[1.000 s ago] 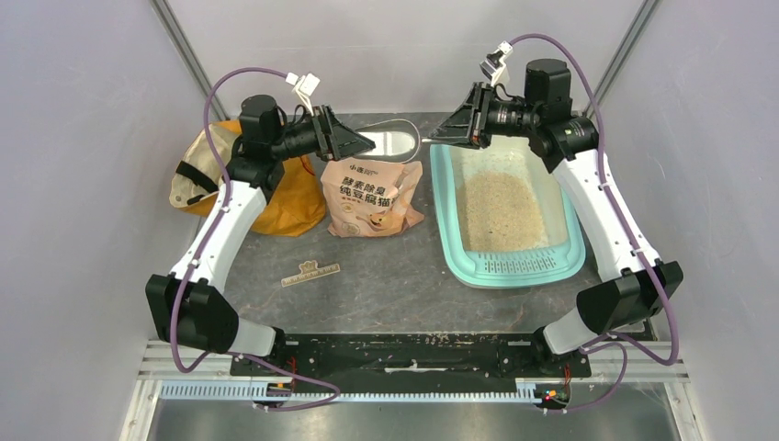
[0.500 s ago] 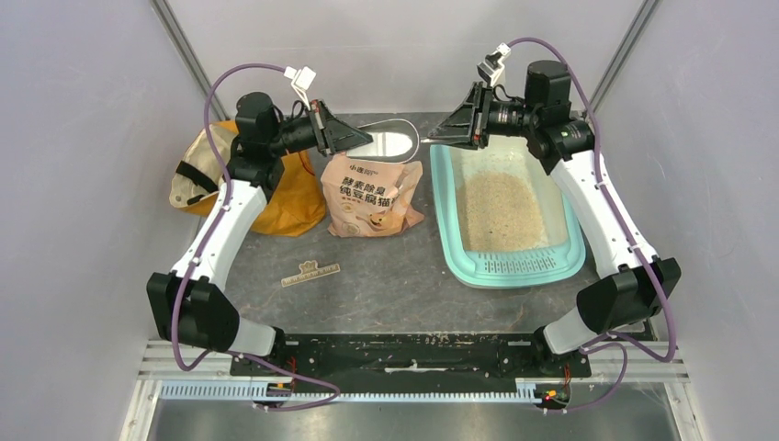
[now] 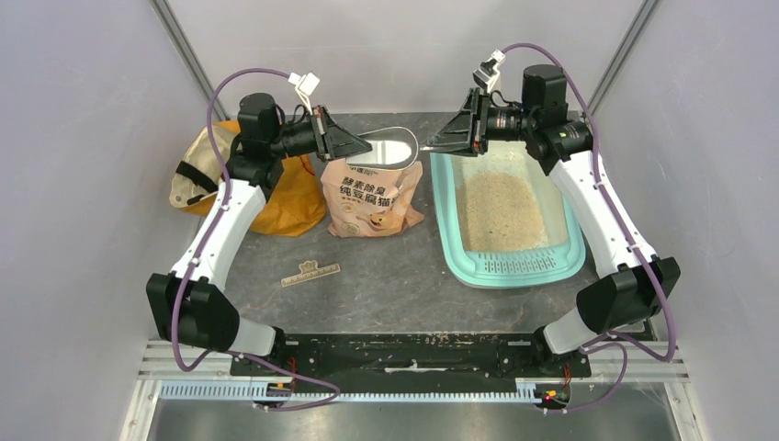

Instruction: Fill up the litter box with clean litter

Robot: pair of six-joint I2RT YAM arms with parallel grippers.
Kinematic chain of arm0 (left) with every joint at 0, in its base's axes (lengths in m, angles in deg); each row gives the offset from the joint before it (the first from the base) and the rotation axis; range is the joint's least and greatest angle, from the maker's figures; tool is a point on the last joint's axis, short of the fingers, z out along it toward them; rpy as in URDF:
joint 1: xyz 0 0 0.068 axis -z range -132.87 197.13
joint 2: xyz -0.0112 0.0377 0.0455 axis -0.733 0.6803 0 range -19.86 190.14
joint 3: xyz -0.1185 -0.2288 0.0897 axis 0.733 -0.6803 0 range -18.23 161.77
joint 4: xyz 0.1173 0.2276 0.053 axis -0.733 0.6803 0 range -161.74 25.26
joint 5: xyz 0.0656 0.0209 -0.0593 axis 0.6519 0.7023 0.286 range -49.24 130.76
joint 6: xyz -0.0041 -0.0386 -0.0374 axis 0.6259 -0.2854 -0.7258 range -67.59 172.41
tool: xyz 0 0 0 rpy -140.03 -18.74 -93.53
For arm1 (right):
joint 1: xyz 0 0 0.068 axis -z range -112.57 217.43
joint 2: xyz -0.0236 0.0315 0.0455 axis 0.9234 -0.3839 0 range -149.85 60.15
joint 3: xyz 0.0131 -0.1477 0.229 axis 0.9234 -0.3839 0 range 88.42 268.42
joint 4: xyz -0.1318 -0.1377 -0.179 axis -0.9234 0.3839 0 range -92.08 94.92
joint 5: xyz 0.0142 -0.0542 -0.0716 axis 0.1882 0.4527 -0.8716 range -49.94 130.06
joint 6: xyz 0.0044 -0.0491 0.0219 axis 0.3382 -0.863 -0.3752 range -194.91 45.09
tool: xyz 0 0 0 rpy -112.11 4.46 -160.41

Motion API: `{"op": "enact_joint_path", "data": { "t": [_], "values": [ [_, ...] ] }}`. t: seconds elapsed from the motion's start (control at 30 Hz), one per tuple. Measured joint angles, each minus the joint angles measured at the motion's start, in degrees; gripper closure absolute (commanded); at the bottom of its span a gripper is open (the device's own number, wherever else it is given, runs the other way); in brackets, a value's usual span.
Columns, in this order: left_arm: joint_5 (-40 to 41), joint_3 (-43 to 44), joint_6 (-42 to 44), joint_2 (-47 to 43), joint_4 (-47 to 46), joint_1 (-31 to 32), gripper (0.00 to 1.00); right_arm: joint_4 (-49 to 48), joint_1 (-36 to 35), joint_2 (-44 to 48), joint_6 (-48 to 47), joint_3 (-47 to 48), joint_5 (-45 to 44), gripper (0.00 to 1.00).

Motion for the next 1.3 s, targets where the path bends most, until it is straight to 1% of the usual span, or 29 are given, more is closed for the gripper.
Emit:
{"op": "enact_joint_path", "data": {
  "t": [0.23,0.4,0.47,0.57,0.83,1.07,1.3],
  "values": [
    [-0.4,0.2,2.0,-0.1,2.4,0.0,0.98,5.0,0.6,0.0,-3.6,0.0,0.9,0.56],
    [-0.3,0.2,2.9,-0.1,3.7,-1.1,0.98,5.9,2.8,0.0,-3.8,0.0,1.1,0.56],
    [-0.4,0.2,3.0,-0.1,3.9,-1.3,0.98,5.7,2.8,0.0,-3.2,0.0,1.2,0.55],
    [-0.5,0.2,3.1,-0.1,3.9,-1.4,0.98,4.3,2.8,0.0,-1.5,0.0,1.8,0.52],
    [-1.0,0.2,3.0,-0.1,3.9,-1.8,0.98,-3.4,2.6,0.0,5.2,-2.8,4.1,0.56],
    [-1.3,1.2,3.1,0.0,3.9,-1.8,0.98,-6.2,2.2,0.0,7.7,-2.8,5.4,0.58],
    [-1.6,2.2,3.1,0.4,4.1,-1.6,0.98,-7.4,1.8,-0.1,8.3,-2.8,5.8,0.62]
  ]
}}
